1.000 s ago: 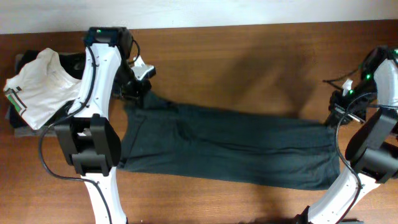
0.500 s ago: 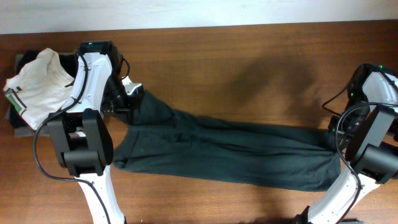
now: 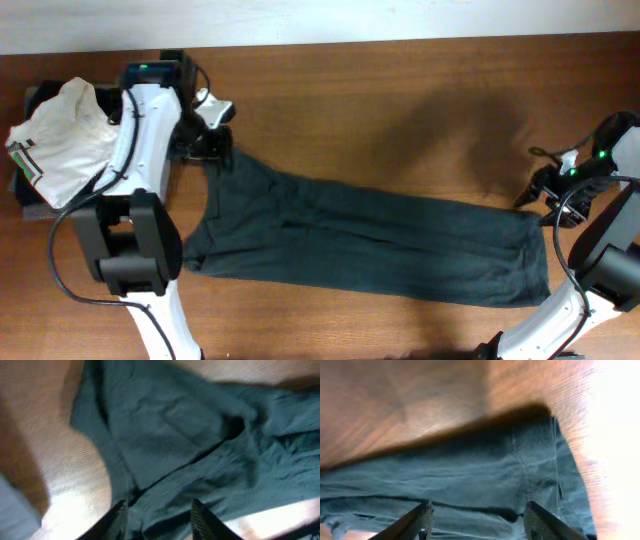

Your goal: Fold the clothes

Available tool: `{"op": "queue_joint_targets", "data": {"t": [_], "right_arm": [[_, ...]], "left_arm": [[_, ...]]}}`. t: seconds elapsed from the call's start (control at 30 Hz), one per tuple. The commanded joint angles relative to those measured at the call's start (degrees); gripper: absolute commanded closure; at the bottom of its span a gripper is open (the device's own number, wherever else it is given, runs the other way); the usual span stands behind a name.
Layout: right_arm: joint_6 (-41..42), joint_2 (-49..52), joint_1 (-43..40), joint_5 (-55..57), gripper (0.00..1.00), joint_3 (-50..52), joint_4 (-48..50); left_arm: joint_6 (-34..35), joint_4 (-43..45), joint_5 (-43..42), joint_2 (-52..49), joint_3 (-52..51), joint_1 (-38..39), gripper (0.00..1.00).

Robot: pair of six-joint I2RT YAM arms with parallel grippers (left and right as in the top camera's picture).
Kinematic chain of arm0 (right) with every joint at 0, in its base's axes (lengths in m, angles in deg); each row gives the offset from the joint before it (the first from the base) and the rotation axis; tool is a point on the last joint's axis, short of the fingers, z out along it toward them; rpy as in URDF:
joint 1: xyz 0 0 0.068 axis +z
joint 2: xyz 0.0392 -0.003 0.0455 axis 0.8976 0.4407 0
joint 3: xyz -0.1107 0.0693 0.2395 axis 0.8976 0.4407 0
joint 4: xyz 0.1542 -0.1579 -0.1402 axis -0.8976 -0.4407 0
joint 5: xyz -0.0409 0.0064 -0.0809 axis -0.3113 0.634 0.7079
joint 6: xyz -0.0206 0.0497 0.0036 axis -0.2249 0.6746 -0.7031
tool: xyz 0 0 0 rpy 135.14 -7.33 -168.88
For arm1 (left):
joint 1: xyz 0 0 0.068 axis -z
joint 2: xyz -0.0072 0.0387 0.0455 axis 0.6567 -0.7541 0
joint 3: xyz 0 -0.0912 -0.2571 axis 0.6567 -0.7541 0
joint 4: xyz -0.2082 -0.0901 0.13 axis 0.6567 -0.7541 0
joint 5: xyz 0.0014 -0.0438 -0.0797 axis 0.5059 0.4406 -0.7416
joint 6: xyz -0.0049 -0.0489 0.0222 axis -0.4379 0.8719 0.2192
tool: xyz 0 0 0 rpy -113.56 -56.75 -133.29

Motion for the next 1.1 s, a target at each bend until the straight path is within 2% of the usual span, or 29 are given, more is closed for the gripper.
{"op": "queue_joint_targets", "data": {"t": [0.0, 0.07, 0.13, 0.17, 0.3, 0.33, 0.37, 0.4, 0.53, 0.57, 0.63, 0.7, 0.73, 0.8, 0.83, 0.93, 0.97, 1.0, 1.07], "right_arm": [[7.74, -1.07, 0.09, 12.87, 0.34, 10.08, 7.37], [7.80, -1.07, 0.55, 10.16, 0.38, 16.24, 12.94], [9.33, -1.07, 1.49, 4.57, 0.91, 20.46, 21.66], [12.11, -1.07, 1.62, 4.33, 0.96, 20.48, 26.58], [12.90, -1.07, 1.62, 2.71, 0.96, 19.58, 47.50], [12.15, -1.09, 1.60, 1.42, 0.80, 18.03, 47.76], [10.08, -1.11, 1.55, -0.90, 0.50, 15.58, 45.35], [8.98, -1.57, 1.09, -1.64, 0.45, 10.88, 39.06], [7.30, -11.17, -0.26, -4.13, 0.44, -3.08, 17.97], [7.21, -15.54, -0.09, -4.90, 0.43, -4.33, 14.29], [6.80, -22.86, 0.15, -7.76, 0.42, -4.39, 11.04], [6.82, -27.65, 0.17, -9.01, 0.42, -4.39, 10.01], [6.82, -29.59, 0.15, -8.94, 0.42, -4.39, 9.77], [6.82, -30.56, 0.15, -8.94, 0.42, -4.39, 9.18], [6.82, -30.56, 0.15, -8.94, 0.42, -4.37, 8.41], [6.82, -30.56, 0.15, -8.92, 0.41, -4.39, 8.31], [6.82, -30.56, 0.15, -8.92, 0.41, -4.39, 8.33], [6.82, -30.56, 0.15, -8.87, 0.41, -4.37, 8.35], [6.82, -30.56, 0.15, -8.50, 0.41, -4.37, 8.39]], "left_arm": [[-1.03, 0.44, -0.31, 1.31, -0.11, 0.55, 0.55], [-1.03, 0.68, -0.33, 1.31, -0.11, 0.55, 0.55], [-1.03, 1.11, -0.13, 1.31, -0.11, 0.55, 0.54], [-1.03, 1.36, -0.11, 1.31, -0.11, 0.55, 0.54], [-1.01, 5.51, 2.21, 1.31, -0.11, 0.55, 0.54], [-1.01, 6.62, 1.70, 1.31, -0.11, 0.57, 0.50], [-0.98, 6.86, -0.26, 1.31, -0.11, 0.57, 0.50], [-1.03, 6.75, -5.49, 1.31, -0.39, 0.96, 0.50], [-5.81, 13.05, -5.68, 1.20, -7.41, 6.71, 0.43], [-5.92, 18.62, -6.19, 1.20, -13.51, 8.55, 0.40], [-9.94, 22.95, -11.78, 1.20, -19.04, 10.91, 0.39], [-10.16, 25.46, -12.02, 1.20, -21.81, 13.20, 0.39], [-10.19, 26.47, -13.09, 1.16, -22.43, 14.40, 0.46], [-11.39, 26.12, -13.46, 1.11, -22.45, 16.87, 0.79], [-11.37, 25.00, -13.46, 1.11, -22.38, 17.62, 0.90], [-11.37, 17.18, -14.05, 1.14, -18.78, 17.94, 1.00], [-11.37, 13.27, -17.81, 1.14, -16.98, 18.08, 1.00], [-11.34, 9.79, -21.38, 1.11, -16.76, 18.58, 0.96], [-10.91, 4.50, -21.38, 1.11, -16.81, 20.55, 0.89]]}}
